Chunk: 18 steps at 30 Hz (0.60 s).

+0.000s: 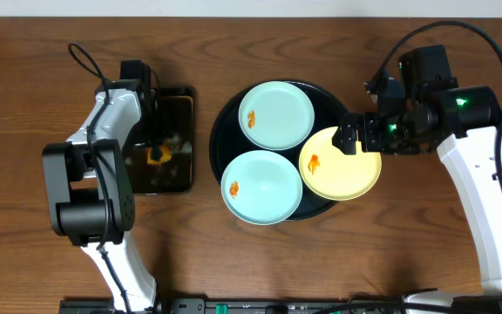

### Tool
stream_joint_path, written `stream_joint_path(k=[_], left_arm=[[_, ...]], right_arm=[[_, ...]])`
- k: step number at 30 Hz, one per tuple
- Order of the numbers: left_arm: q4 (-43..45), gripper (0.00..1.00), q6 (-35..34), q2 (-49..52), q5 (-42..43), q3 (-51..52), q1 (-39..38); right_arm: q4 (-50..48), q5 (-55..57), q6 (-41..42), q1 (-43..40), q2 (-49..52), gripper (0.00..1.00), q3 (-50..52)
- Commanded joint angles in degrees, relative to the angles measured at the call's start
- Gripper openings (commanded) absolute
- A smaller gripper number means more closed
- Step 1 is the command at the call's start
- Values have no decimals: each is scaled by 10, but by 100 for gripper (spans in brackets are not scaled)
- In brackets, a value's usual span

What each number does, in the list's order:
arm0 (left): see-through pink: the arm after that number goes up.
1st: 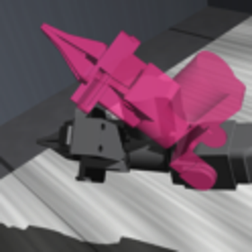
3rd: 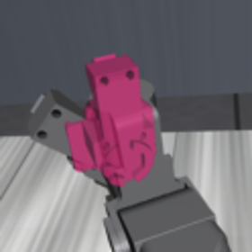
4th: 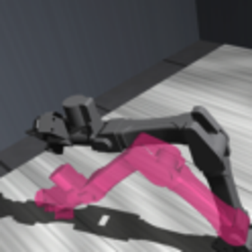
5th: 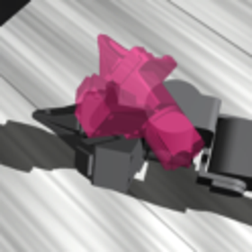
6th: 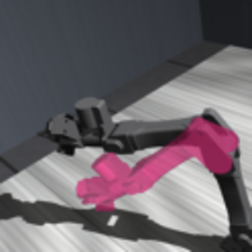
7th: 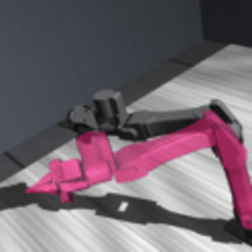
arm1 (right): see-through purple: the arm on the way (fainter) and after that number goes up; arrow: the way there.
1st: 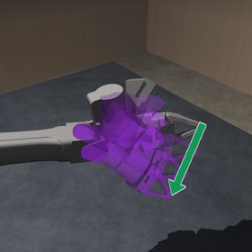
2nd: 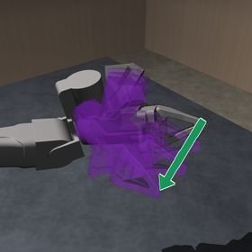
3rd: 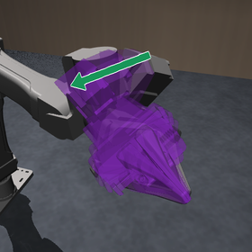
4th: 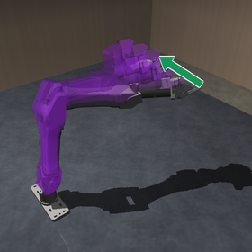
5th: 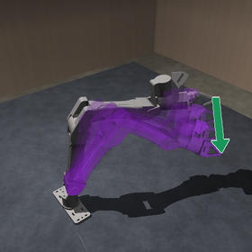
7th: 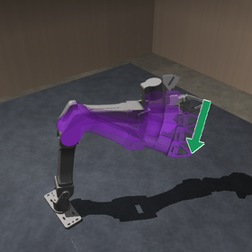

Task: Clean dirty plates on tray and stack at the side
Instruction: 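Grasp the green-and-orange sponge with the left gripper in the water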

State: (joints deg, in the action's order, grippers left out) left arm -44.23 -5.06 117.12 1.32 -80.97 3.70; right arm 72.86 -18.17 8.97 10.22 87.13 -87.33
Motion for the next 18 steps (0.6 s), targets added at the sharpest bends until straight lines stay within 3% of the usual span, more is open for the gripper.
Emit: stream_joint_path(k=[1,2,3,4,8,18], left_arm=[[-19,8,1,-46,-3,-7,1],[-20,32,1,-63,-3,-7,1],[-22,48,1,-74,-3,-7,1],[-22,56,1,-84,-3,-7,1],[-24,65,1,-95,-4,-7,1],[51,68,1,-57,-56,52,2]], right_arm=[[0,2,0,6,-3,99,-9],[0,2,0,6,-3,99,-9],[0,2,0,6,-3,99,-10],[0,2,0,6,-3,99,-9],[0,2,0,6,-3,99,-9],[0,2,0,6,-3,99,-9]])
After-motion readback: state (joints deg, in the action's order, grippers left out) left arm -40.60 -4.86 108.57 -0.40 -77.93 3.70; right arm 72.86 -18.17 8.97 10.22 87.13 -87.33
